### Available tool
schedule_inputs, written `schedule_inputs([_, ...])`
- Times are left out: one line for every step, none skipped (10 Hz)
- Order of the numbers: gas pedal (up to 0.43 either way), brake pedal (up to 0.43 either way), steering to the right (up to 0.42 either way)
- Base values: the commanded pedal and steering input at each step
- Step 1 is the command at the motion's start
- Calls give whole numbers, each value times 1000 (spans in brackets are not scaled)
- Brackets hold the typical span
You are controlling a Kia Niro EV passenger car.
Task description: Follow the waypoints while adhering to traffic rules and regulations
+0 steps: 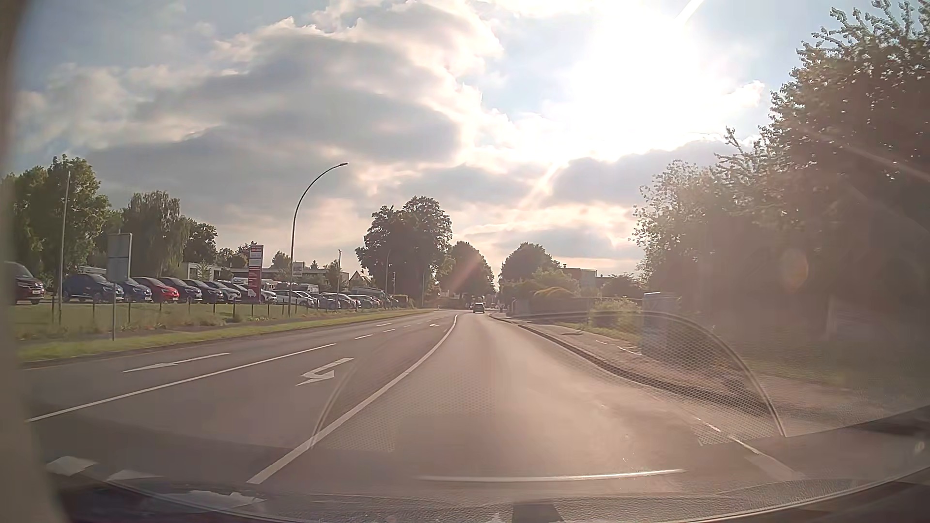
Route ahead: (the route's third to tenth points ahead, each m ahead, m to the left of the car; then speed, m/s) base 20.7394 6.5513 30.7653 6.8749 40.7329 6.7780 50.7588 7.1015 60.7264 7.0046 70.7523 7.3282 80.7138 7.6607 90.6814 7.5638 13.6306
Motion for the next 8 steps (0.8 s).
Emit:
schedule_inputs([280, 0, -14])
schedule_inputs([268, 0, -13])
schedule_inputs([157, 0, -12])
schedule_inputs([20, 0, -12])
schedule_inputs([0, 0, -11])
schedule_inputs([0, 0, -9])
schedule_inputs([0, 0, -8])
schedule_inputs([0, 0, -7])
